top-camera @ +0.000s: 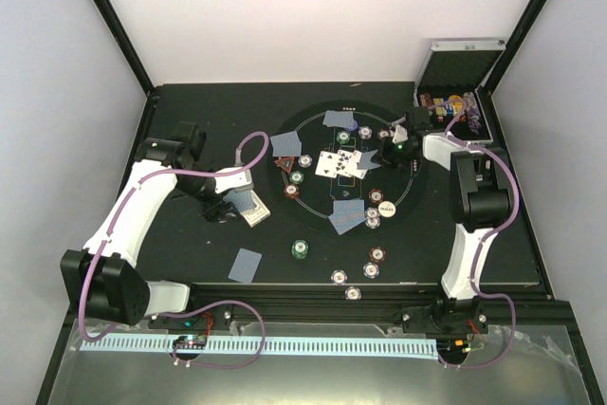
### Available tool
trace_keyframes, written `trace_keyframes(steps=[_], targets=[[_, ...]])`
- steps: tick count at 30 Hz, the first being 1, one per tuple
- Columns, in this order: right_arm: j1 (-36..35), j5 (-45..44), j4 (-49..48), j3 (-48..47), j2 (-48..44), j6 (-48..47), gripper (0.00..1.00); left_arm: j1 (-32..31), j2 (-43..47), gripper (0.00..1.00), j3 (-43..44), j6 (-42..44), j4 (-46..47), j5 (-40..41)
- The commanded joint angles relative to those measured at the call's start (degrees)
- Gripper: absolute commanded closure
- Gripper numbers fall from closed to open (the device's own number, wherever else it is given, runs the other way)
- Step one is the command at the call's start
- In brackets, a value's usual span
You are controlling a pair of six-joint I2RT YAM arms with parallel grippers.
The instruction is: Distribute texas hold em gaming equipment
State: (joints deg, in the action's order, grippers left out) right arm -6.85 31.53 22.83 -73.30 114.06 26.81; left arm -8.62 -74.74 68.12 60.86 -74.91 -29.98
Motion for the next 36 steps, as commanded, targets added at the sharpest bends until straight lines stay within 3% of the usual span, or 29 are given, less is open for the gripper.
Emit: trace_keyframes(steps=[1,5,11,14,23,29,36], targets=[[1.5,-2.1,2.6,-2.2,1.2,-2.8,0.99,0.3,0.7,0.98,1.1,0.4,-0.1,-0.5],[1.7,-3.7,5.5,-4.7,3.0,-5.0,0.99,0.2,0.4,0.98,1.1,0.4,0.2,-0.4],[1.7,-9.0,11.3,-7.6,3.6,-8.0,0.66,0.3,0.5,0.99,1.0,0.6,0.2,-0.1],[1.7,-10.9,12.8,-7.8,1.2,-8.3,0.56,0.2,0.6,0.98,1.1,0.6,0.1,-0.4],[0.1,-16.4,13.9,-4.0,-9.3,-5.6,0.46,0.2,0.5,0.99,1.5,0.7,-0.4,-1.4],[-10.6,-6.8,5.6,5.4,-20.1,1.3,0.35,0.3,0.1,0.98,1.6,0.5,-0.6,-1.6],[-28.1,1.8,-16.6,14.1,-26.4,19.1,0.28,0.2,0.2,0.98,1.2,0.0,-0.1,-3.3]])
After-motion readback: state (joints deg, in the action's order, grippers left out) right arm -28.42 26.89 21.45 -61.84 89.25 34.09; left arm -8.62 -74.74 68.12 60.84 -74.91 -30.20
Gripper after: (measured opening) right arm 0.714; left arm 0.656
